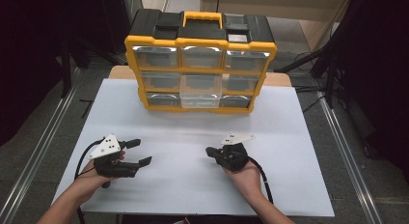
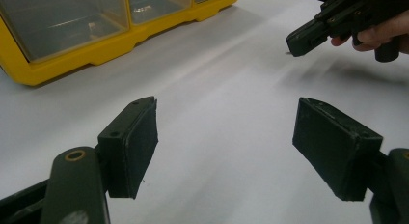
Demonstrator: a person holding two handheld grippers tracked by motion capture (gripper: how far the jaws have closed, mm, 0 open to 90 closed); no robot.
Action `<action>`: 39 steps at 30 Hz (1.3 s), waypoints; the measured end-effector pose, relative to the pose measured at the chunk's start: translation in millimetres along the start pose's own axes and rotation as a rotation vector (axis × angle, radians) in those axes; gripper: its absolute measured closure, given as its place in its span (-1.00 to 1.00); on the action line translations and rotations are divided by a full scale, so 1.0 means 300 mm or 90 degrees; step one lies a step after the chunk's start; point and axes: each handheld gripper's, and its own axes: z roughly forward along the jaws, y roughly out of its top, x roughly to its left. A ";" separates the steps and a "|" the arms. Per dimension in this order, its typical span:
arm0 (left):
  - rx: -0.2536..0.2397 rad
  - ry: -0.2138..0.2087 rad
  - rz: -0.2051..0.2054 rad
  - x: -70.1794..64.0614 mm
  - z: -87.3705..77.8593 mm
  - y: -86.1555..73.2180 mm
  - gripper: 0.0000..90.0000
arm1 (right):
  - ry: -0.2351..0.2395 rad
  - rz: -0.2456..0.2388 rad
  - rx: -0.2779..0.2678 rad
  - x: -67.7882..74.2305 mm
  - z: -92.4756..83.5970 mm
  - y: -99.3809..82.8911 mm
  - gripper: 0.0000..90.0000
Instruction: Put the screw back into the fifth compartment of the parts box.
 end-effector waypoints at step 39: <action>-0.007 0.005 -0.006 0.011 -0.006 -0.001 -0.47 | 0.017 0.020 -0.098 -0.033 -0.086 0.130 0.98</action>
